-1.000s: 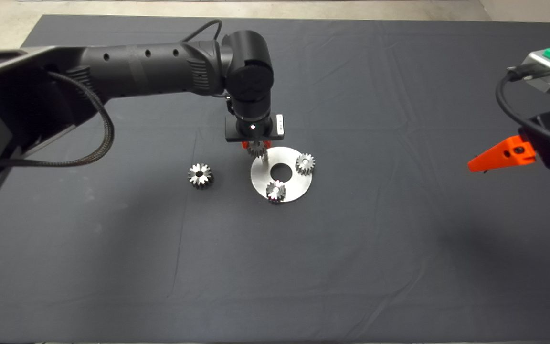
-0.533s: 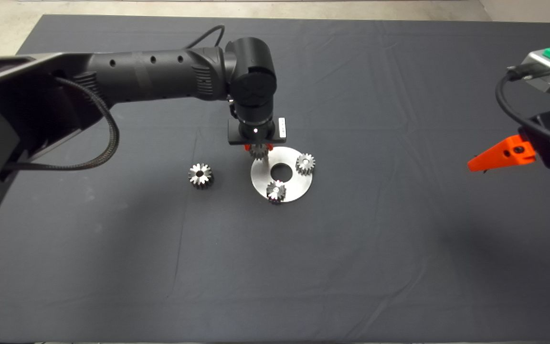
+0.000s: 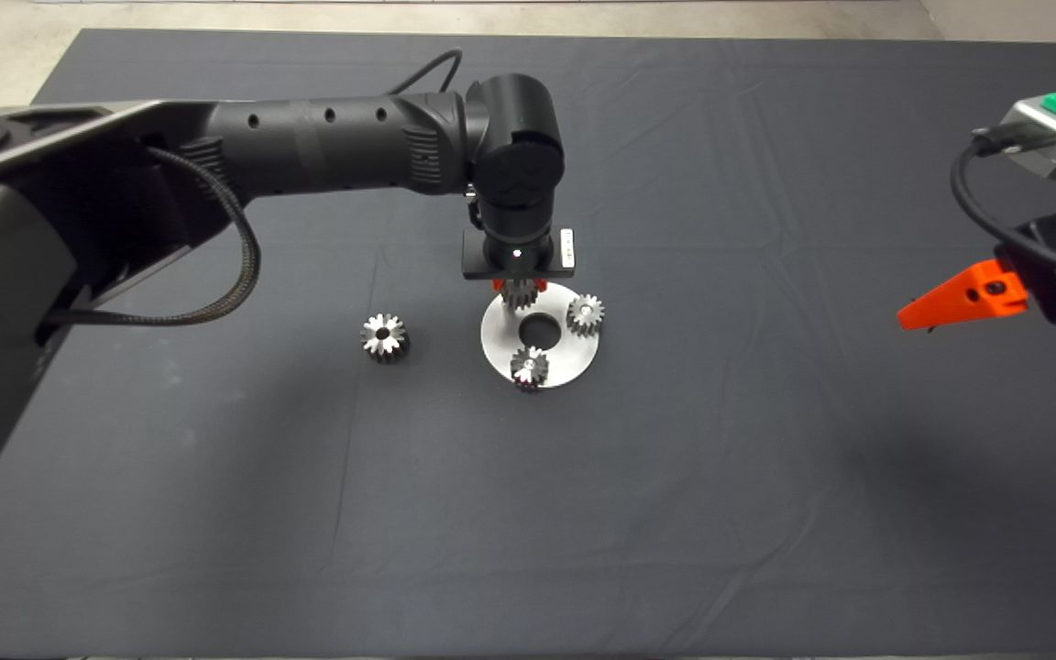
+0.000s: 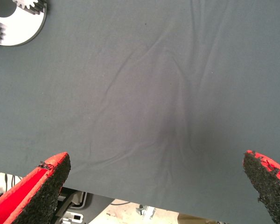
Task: Remove an incorrectly installed larger gear and replace it with the correct smaller gear
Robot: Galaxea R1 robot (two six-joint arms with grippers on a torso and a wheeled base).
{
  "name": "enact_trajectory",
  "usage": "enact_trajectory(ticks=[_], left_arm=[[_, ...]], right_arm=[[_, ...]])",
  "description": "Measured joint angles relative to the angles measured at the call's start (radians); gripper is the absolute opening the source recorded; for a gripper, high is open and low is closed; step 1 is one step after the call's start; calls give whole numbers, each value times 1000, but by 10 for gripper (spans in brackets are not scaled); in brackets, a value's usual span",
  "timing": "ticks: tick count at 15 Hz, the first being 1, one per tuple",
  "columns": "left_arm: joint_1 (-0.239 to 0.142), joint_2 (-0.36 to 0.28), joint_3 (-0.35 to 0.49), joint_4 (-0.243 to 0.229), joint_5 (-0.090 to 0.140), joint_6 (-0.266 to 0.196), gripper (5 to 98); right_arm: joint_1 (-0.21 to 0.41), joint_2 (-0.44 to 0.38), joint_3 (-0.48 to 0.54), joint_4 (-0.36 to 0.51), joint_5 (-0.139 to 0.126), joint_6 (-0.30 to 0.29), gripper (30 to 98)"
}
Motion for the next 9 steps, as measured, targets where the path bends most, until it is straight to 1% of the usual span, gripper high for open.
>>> enact_trajectory(ticks=[2,3,5,9], left_arm=[[0,0,0,14,35,0,291],[0,0,0,23,44,1,291],[2,-3,0,39,48,1,291],[2,-8,2,45,48,1,291]], right_arm=[[0,0,0,0,0,0,977],[0,0,0,0,0,0,977],[0,0,0,0,0,0,977],[0,0,0,0,0,-1,977]])
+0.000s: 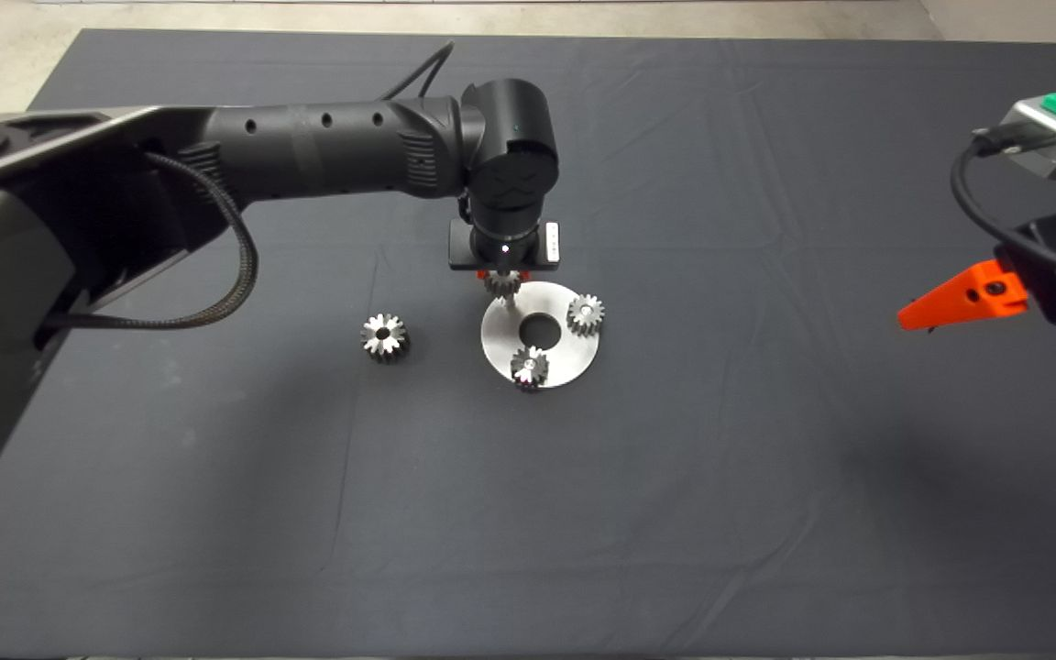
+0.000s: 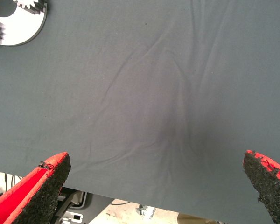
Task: Remove an incorrectly installed larger gear and replace it with the correct smaller gear
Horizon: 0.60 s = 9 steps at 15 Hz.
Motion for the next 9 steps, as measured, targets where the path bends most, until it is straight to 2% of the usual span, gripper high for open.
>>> enact_trajectory(ticks=[4,9], left_arm=[[3,0,9,13,5,-7,289],[9,0,40,23,17,-57,288]], right_arm=[[0,-8,-6,0,0,-4,977],[0,-8,-30,0,0,-12,977]])
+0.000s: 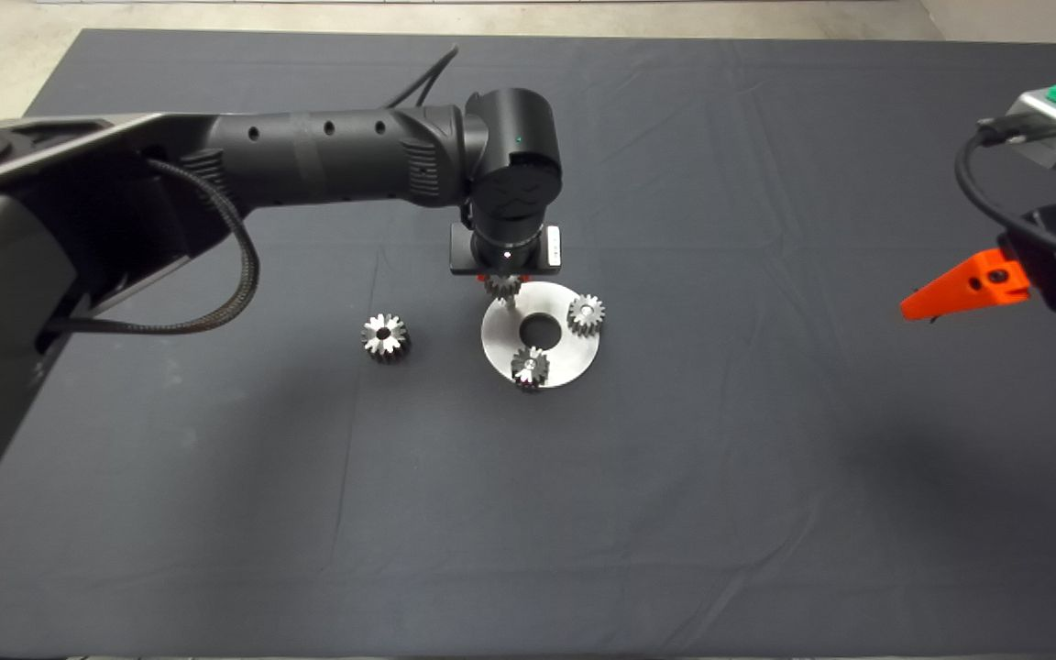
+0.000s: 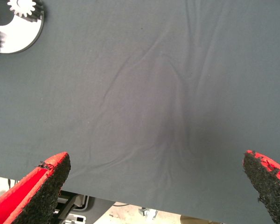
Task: Remove an incorrectly installed larger gear and replace it with the correct smaller gear
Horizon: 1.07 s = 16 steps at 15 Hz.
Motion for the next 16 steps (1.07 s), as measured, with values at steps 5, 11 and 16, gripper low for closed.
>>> enact_trajectory(ticks=[5,11,16], left_arm=[[14,2,18,3,2,-19,275],[14,2,18,4,2,-19,254],[14,3,15,4,2,-8,250]], right_arm=[[0,0,-6,0,0,-6,977],[0,4,-11,0,0,-9,977],[0,9,-11,0,0,-9,977]])
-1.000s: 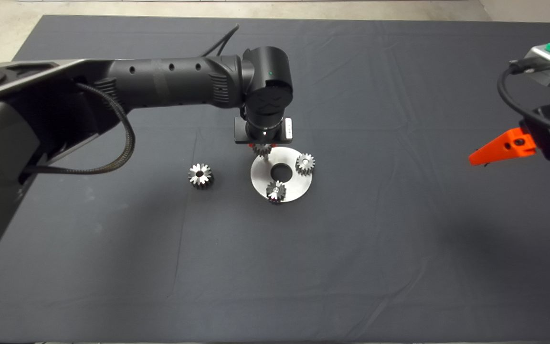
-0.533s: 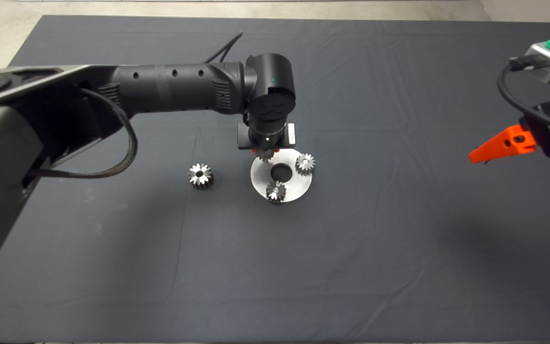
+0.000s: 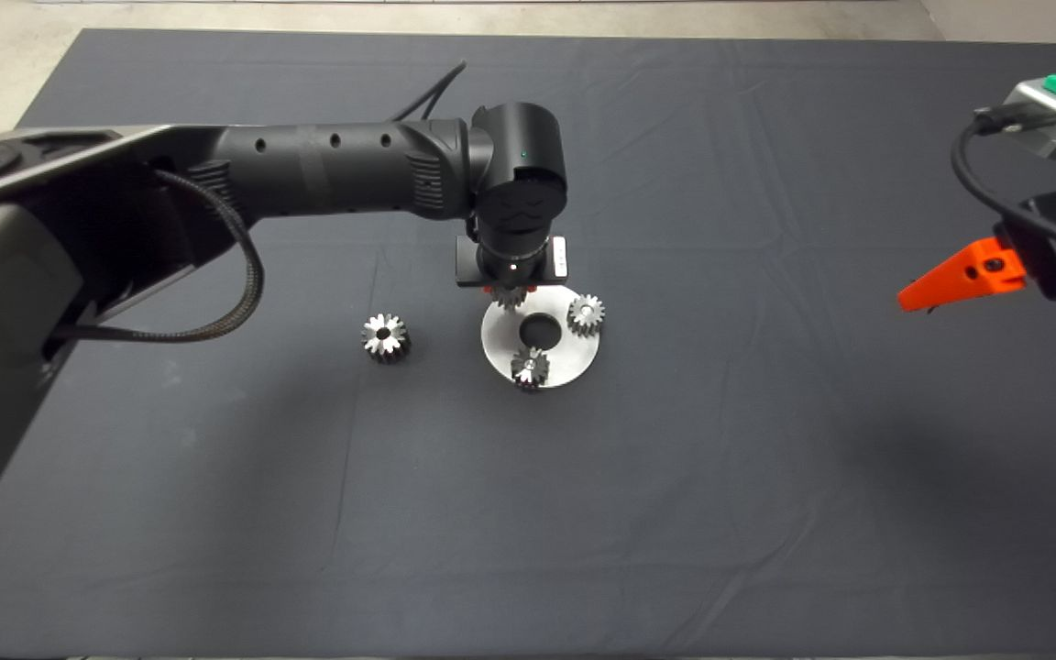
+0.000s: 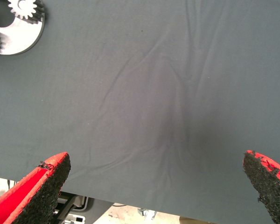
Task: Remove an incorrectly installed larger gear and replace it with the correct smaller gear
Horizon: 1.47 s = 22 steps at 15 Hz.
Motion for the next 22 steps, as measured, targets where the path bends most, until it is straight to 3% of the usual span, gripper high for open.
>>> enact_trajectory(ticks=[4,22], left_arm=[[8,8,-31,1,-6,70,247],[13,8,-45,-1,-11,77,268]], right_arm=[[0,5,0,0,0,0,977],[0,5,0,0,0,0,977]])
